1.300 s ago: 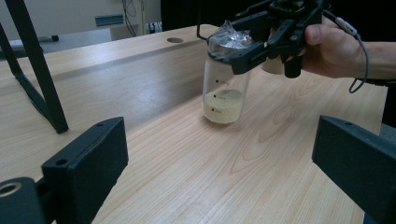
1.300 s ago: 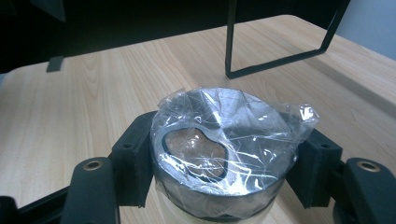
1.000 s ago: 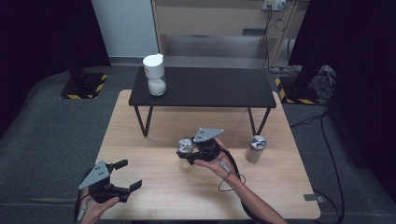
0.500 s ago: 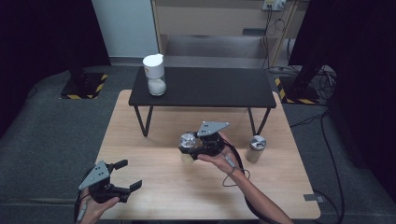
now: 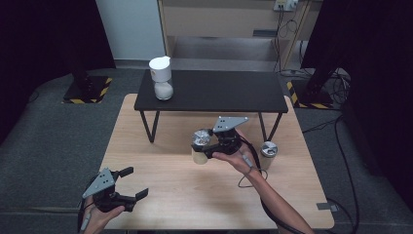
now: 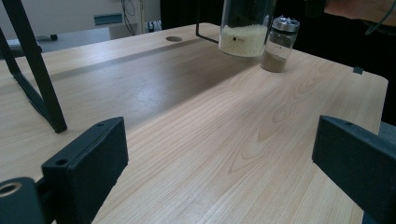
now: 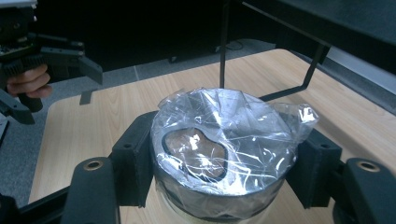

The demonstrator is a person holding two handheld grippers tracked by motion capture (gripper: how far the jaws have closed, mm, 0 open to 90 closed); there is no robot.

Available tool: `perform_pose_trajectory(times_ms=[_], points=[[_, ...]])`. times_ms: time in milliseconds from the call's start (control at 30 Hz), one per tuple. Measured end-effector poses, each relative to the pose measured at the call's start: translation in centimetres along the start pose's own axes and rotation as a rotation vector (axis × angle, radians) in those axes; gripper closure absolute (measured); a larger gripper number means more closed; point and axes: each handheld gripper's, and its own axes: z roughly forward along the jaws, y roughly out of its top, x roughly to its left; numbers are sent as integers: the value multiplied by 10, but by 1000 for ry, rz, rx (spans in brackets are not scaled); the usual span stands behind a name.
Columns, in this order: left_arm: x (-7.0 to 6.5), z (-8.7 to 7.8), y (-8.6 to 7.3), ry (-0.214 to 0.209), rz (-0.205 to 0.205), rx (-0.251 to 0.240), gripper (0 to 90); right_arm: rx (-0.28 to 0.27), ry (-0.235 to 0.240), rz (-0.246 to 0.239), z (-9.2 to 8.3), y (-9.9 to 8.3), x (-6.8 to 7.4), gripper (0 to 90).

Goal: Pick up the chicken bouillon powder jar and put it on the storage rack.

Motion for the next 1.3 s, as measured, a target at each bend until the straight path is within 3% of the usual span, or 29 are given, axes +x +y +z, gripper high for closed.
perform_pose_trajectory(times_ms=[667,967,1300], points=[[0,0,0,0,0,1,22,-4,-19,21,-29,38,-8,350],[0,0,0,-1,-1,0,23,-8,-33,28,-42,63,-11,350],[1,1,0,-3,-4,0,23,-27,-87,32,-53,88,-16,350]])
